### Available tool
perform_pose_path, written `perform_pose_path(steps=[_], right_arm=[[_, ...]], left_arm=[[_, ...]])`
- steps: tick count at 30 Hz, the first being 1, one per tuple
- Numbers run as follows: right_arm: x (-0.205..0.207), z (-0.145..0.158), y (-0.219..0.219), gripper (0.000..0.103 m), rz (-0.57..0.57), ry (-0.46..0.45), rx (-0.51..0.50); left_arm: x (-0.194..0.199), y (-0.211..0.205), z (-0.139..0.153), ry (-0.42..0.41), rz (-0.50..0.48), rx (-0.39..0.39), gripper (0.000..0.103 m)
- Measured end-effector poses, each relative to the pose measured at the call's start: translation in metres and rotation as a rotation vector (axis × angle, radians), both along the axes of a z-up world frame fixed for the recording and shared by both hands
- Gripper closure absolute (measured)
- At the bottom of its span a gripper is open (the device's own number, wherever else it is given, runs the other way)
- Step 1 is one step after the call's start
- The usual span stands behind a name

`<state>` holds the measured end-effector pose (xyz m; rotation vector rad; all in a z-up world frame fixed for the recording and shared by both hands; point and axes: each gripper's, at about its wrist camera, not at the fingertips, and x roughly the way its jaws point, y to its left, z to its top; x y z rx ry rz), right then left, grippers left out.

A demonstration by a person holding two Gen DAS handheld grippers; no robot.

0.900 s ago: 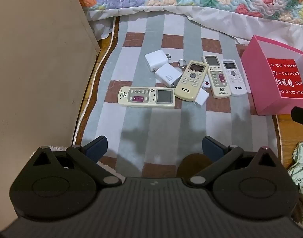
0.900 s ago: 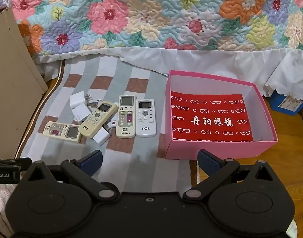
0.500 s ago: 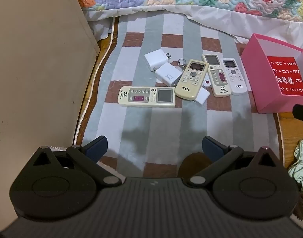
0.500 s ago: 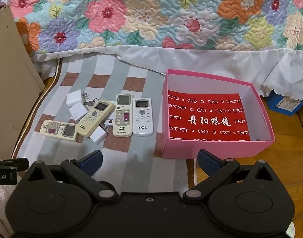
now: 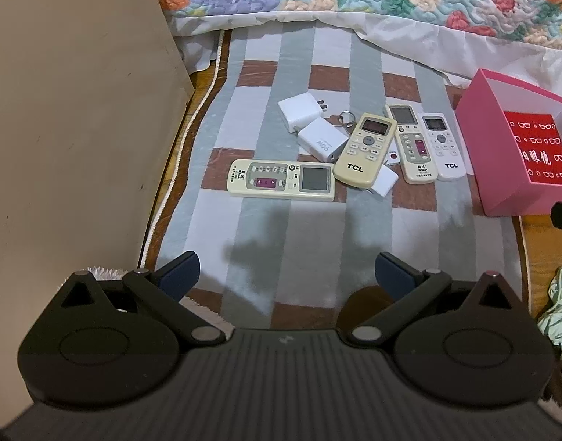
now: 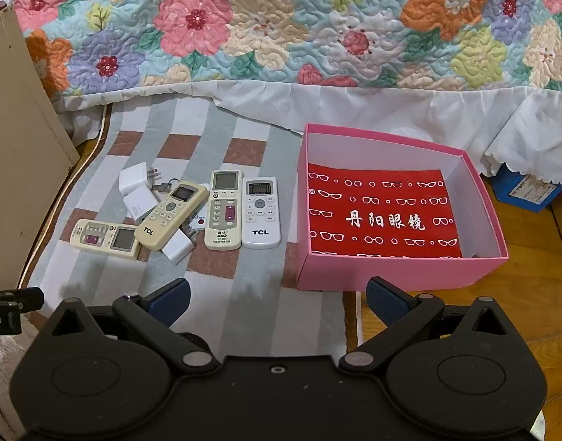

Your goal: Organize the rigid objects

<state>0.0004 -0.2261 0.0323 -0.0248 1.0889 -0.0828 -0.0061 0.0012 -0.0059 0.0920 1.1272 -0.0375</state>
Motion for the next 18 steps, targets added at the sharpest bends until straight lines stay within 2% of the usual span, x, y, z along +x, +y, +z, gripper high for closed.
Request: perform_pose_path(steps=[18], right_arm=[[0.0006,-0.0031,-0.0019,0.0,-0.005,0.011,-0.008]], left_arm=[[0.0014,0.0042,-0.0029,0.001,0.012,0.006,0.0]])
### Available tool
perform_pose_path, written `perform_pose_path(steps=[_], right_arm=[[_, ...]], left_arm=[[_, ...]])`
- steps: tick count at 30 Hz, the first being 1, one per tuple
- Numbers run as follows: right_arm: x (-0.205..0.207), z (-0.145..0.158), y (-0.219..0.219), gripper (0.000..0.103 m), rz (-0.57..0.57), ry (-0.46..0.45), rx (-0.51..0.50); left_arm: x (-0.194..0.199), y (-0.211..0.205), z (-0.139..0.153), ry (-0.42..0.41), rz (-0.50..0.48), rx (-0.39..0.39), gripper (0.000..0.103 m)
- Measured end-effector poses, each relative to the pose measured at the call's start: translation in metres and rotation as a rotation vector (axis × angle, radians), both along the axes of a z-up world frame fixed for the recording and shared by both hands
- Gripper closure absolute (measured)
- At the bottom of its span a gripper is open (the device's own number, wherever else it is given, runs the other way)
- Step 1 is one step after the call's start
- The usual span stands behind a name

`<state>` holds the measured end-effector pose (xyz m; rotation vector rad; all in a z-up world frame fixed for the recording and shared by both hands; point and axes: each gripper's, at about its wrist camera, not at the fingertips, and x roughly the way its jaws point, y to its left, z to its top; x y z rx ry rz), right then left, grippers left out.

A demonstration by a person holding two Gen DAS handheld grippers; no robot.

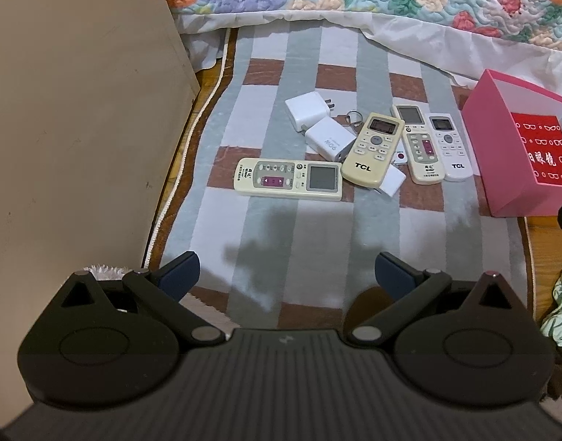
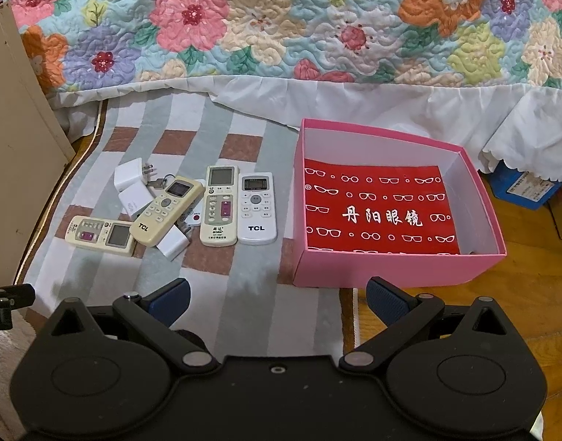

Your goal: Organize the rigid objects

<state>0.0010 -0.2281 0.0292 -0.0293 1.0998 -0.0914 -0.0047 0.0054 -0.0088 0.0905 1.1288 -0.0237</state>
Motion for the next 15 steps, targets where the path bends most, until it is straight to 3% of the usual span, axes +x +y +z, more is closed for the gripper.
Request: perform_pose_path(steps=[15], right_arm=[[-0.0009,-0.0031,0.0014,0.0,-0.002,0.004,-0.003]], left_arm=[[-0.002,0.0011,-0.004,0.003,0.004,0.001,0.0]])
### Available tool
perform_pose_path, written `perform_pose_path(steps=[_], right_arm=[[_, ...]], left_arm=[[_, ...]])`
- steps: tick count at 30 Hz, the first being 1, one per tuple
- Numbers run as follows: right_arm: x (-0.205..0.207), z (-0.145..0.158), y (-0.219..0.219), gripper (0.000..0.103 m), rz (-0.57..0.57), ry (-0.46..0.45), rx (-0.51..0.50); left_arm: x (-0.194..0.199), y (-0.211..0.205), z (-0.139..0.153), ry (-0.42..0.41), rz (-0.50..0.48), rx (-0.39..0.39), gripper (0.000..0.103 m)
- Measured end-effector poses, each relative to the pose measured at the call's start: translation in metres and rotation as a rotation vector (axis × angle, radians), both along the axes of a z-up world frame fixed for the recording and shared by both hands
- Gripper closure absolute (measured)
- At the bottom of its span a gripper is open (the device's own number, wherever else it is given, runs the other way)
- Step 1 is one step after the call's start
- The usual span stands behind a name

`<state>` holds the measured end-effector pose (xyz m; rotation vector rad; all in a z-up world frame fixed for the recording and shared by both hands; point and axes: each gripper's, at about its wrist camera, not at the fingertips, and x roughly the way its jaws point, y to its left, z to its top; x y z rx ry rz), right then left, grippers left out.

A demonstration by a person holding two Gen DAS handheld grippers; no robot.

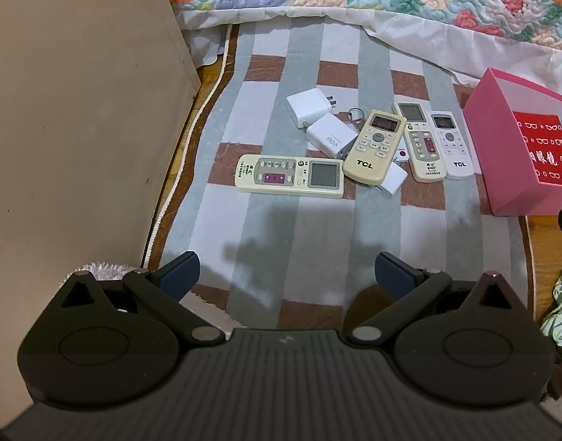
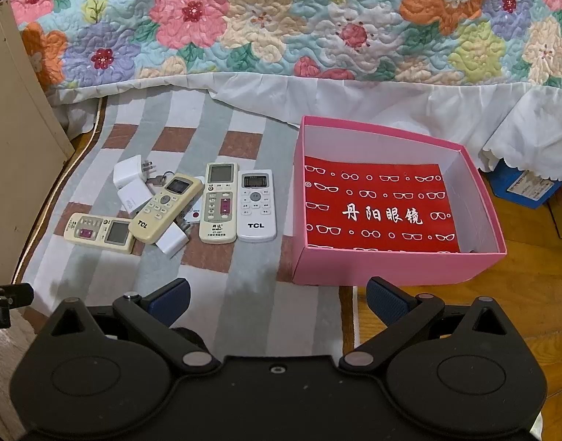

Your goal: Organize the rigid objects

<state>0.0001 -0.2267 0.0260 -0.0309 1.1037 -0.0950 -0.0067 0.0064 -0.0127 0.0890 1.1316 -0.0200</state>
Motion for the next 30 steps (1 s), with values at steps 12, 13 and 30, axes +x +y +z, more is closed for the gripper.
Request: perform_pose_path(steps=[12,13,30], right_arm=[[-0.0008,-0.0012,-0.0001,0.0,0.001,0.002,-0.002],[-0.0004,-0.001,0.0001,0.0,0.0,0.002,-0.002],[0.0004,-0.0023,0.002,0.0,0.005,0.016,-0.008]], left_arm=[[0.0019,0.0074,0.0036,0.002,0.007,-0.026,0.0],[0.0018,0.0073,0.0036,0.002,0.005,-0.026,0.0],[0.004,0.0079,0.0009,0.018,-0.004,-0.022,0.0]])
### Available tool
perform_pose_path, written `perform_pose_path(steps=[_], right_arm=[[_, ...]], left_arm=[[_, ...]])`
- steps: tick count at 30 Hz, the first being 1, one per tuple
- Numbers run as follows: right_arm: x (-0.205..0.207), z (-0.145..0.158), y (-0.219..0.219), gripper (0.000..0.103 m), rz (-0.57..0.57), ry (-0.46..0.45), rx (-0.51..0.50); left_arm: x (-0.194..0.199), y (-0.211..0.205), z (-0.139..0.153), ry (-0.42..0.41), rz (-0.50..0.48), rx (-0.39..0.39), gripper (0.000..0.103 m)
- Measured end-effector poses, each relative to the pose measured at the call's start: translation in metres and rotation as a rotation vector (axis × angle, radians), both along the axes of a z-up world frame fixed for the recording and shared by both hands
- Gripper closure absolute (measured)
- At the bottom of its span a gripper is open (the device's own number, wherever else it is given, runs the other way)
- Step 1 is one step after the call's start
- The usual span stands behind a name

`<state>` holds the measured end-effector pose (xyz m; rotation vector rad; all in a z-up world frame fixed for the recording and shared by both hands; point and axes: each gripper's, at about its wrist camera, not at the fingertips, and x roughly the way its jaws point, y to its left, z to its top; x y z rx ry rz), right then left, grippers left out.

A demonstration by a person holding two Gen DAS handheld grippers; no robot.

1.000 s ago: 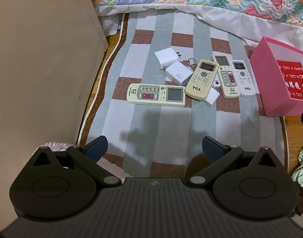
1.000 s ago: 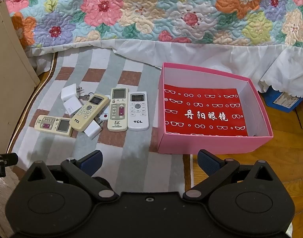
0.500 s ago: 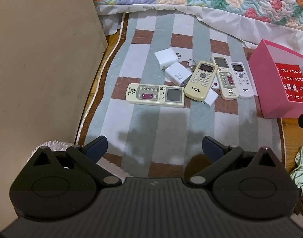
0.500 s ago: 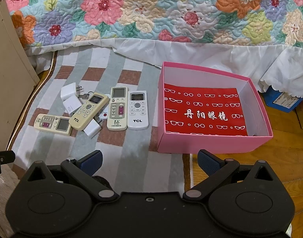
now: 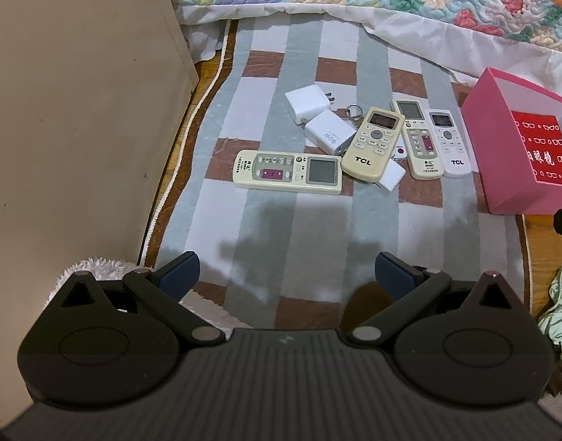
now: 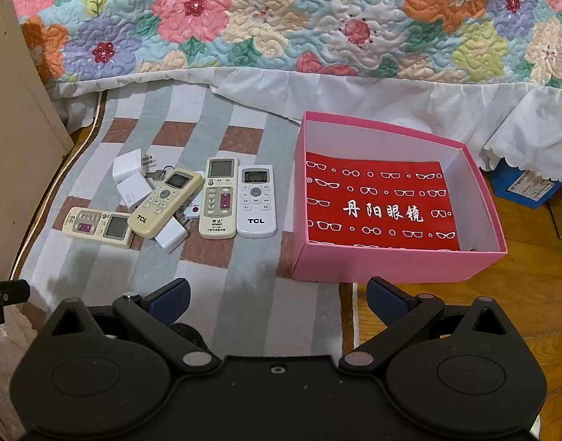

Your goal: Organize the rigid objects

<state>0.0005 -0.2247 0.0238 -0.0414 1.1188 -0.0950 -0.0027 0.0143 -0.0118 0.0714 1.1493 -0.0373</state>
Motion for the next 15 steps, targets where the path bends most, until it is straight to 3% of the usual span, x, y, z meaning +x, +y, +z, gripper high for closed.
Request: perform_pose_path(steps=[15], right_arm=[[0.0005,-0.0003,-0.0003,0.0,0.001,0.004,-0.002]], left_arm=[[-0.0004,-0.0003,-0.0001,0.0,0.002,-0.001,0.0]])
